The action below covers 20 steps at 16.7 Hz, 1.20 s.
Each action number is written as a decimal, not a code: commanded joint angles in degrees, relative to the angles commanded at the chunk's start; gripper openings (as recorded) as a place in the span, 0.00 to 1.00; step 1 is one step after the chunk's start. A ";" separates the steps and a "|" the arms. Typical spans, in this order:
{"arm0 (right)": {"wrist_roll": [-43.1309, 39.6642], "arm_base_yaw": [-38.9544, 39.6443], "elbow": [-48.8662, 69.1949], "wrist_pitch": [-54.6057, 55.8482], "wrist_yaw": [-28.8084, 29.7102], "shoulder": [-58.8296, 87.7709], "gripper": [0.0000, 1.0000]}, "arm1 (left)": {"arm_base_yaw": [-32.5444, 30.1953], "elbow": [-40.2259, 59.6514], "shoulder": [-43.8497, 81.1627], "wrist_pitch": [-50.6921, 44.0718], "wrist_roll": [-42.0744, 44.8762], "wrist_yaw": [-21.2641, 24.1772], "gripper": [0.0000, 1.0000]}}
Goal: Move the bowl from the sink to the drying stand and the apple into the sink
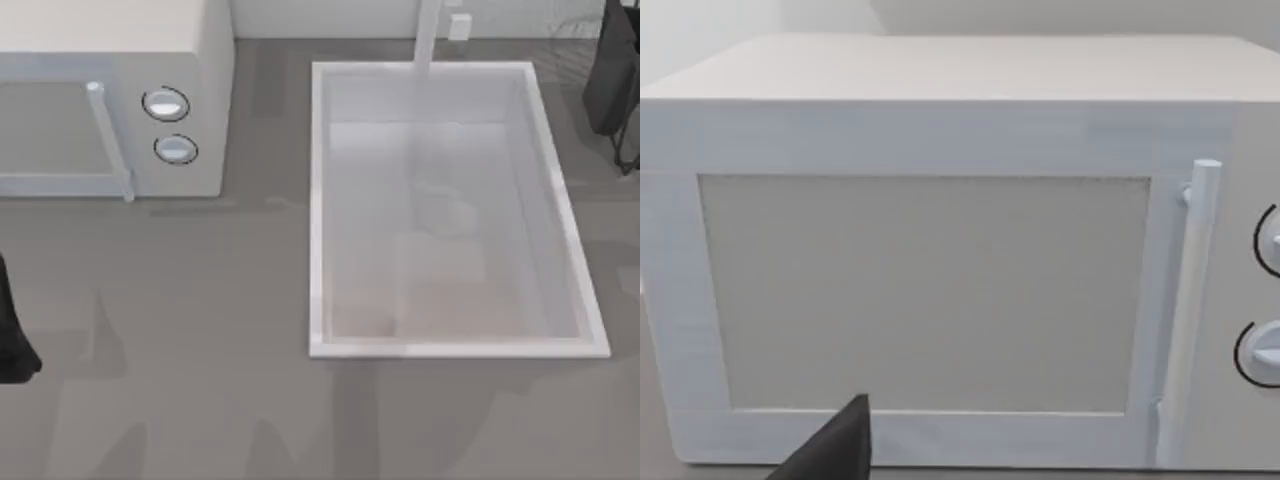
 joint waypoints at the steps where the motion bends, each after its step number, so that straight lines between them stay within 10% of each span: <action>1: 0.12 0.83 -0.38 1.17 0.26 -0.23 0.00 | 0.00 0.00 0.00 0.00 0.00 0.00 1.00; 20: 12.21 42.83 -33.17 88.60 29.82 -9.75 0.00 | 0.00 0.00 0.00 0.00 0.00 0.00 1.00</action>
